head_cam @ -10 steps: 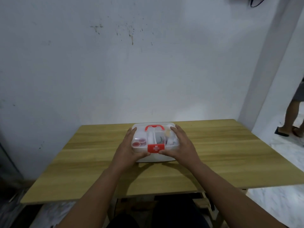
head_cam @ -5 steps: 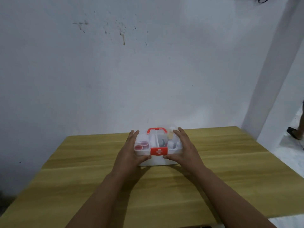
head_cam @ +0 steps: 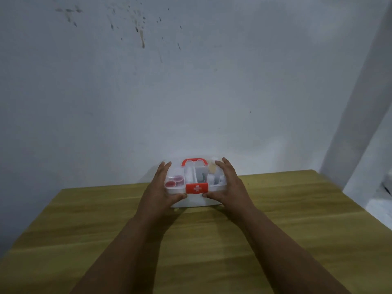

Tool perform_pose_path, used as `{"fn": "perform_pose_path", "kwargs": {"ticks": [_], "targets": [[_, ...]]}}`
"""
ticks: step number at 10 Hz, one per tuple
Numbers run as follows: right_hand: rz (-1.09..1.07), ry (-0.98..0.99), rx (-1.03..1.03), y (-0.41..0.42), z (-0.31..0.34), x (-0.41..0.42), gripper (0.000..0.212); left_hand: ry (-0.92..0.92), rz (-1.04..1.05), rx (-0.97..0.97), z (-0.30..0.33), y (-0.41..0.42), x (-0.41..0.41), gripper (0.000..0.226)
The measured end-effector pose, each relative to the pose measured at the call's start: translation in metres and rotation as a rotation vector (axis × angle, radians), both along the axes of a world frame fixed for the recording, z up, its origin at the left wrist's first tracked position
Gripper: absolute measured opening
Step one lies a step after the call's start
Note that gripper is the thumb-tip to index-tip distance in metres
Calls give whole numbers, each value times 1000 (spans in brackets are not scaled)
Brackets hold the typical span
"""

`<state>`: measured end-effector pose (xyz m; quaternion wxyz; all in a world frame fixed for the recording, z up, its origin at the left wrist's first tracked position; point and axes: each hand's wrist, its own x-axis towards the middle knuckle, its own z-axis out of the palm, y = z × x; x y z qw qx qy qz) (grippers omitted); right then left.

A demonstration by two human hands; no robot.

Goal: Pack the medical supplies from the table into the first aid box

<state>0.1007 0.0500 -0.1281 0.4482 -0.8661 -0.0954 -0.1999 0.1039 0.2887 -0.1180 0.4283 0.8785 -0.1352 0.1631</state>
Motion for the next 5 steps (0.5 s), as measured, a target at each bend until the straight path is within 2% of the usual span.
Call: {"fn": "perform_pose_path", "kwargs": {"ticks": [2,3,4,5], "targets": [[16,27,3,-2,1,4,106,3,26,30,-4,1,8,109],[8,75,-90,-3,12,0,113,27,32,107,5,0,6,111],[38,121,-166,-11,24,-13,129,152,-2,90,19,4,-4,125],[49,-20,46,-13,43,-40,110,125,14,-31,24,5,-36,117]]}}
